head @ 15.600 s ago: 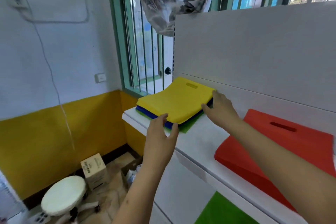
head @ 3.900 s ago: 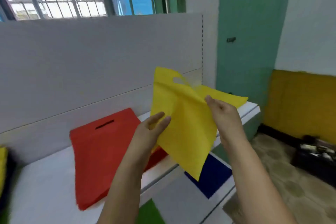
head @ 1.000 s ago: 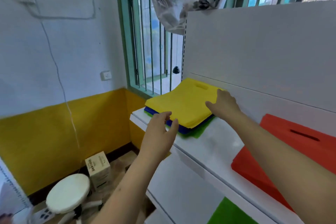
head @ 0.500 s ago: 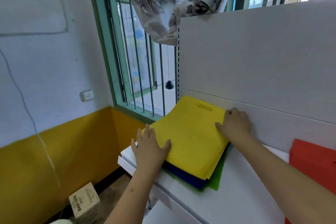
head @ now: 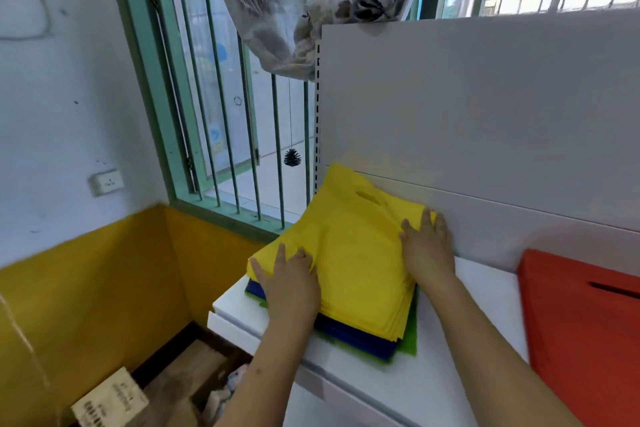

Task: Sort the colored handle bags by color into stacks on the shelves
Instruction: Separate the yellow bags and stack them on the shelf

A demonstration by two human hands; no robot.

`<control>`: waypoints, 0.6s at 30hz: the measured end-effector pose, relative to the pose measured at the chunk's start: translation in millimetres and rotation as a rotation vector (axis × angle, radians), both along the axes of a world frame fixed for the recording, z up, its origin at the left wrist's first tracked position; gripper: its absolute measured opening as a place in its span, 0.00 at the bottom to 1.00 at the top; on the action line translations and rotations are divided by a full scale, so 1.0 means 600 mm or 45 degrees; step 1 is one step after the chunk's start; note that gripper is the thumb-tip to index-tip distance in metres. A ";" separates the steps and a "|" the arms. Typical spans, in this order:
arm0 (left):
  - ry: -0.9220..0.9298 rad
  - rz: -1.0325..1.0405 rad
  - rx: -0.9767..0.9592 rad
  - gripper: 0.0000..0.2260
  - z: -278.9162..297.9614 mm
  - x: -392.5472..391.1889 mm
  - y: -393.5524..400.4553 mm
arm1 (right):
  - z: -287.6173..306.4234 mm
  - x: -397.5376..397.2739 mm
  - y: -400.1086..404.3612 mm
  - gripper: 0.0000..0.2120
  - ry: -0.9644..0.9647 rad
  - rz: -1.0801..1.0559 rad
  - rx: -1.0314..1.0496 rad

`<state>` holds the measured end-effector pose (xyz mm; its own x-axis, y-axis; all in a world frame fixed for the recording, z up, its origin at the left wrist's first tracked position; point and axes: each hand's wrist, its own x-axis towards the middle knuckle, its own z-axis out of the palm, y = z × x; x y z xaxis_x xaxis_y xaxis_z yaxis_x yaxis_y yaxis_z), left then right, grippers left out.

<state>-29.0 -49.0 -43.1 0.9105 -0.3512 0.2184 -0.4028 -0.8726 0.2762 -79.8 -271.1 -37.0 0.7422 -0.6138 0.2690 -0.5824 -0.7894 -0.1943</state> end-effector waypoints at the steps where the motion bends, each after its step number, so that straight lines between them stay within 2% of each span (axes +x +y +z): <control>1: 0.011 -0.025 -0.049 0.18 0.000 -0.006 -0.002 | -0.003 -0.015 0.018 0.22 -0.121 -0.016 0.130; 5: 0.018 -0.239 -0.528 0.21 0.003 -0.044 -0.006 | -0.014 -0.080 0.084 0.21 -0.627 -0.051 0.485; 7: 0.002 -0.302 -0.735 0.22 0.014 -0.063 -0.008 | -0.001 -0.120 0.095 0.20 -0.776 -0.116 0.495; 10: 0.110 -0.459 -1.012 0.21 0.044 -0.097 -0.019 | 0.031 -0.186 0.101 0.18 -0.848 -0.221 0.347; 16: 0.488 -0.743 -1.160 0.20 0.062 -0.180 -0.082 | 0.056 -0.321 0.086 0.15 -1.060 -0.366 0.265; 18: 0.523 -0.855 -1.150 0.20 0.069 -0.226 -0.105 | 0.050 -0.374 0.069 0.19 -1.121 -0.459 0.257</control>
<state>-164.6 -111.9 -1.8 0.6635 -0.6524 0.3663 -0.4420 0.0533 0.8954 -304.4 -229.6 -7.3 0.0844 -0.8603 0.5028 -0.3641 -0.4964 -0.7881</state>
